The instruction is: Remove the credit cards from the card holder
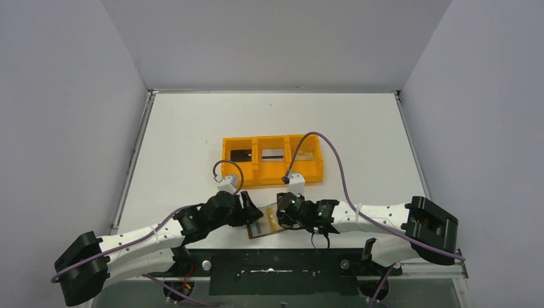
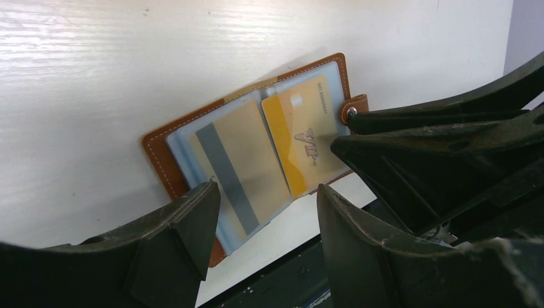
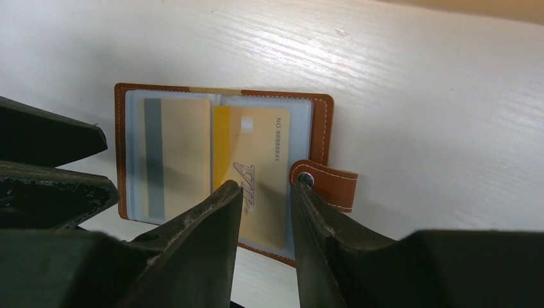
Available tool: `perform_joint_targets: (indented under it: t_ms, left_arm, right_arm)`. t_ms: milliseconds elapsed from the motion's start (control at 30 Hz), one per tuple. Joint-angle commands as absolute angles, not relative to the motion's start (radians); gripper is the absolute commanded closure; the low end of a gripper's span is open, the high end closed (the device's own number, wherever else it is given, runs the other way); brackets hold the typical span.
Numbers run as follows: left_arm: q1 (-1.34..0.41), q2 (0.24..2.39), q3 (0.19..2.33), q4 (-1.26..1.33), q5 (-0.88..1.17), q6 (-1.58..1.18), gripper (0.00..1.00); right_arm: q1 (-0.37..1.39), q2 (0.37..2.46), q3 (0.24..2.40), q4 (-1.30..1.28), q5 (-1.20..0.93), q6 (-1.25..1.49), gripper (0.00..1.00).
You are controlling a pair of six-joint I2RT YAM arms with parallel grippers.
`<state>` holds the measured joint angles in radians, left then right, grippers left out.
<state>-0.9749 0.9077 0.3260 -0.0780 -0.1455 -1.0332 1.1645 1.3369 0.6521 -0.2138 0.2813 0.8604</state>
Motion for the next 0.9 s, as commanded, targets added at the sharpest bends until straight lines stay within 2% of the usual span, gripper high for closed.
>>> perform_joint_targets:
  t_ms: [0,467,667,867]
  left_arm:
    - [-0.970,0.942,0.365,0.043,-0.072,-0.992,0.43]
    - [-0.980,1.131,0.460,0.158,0.019,-0.962,0.45]
    - [-0.983,1.199,0.492,0.079,-0.045,-0.997,0.48]
    - [-0.989,1.247,0.413,0.125,-0.075,-1.077,0.49]
  right_arm:
    - [1.160,1.353,0.628,-0.166,0.285,0.904,0.65]
    - [1.163,1.348,0.427,-0.004,0.275,1.125,0.73]
    - [1.168,1.341,0.389,0.049,0.265,1.153,0.74]
    - [1.171,1.347,0.379,0.059,0.263,1.160,0.74]
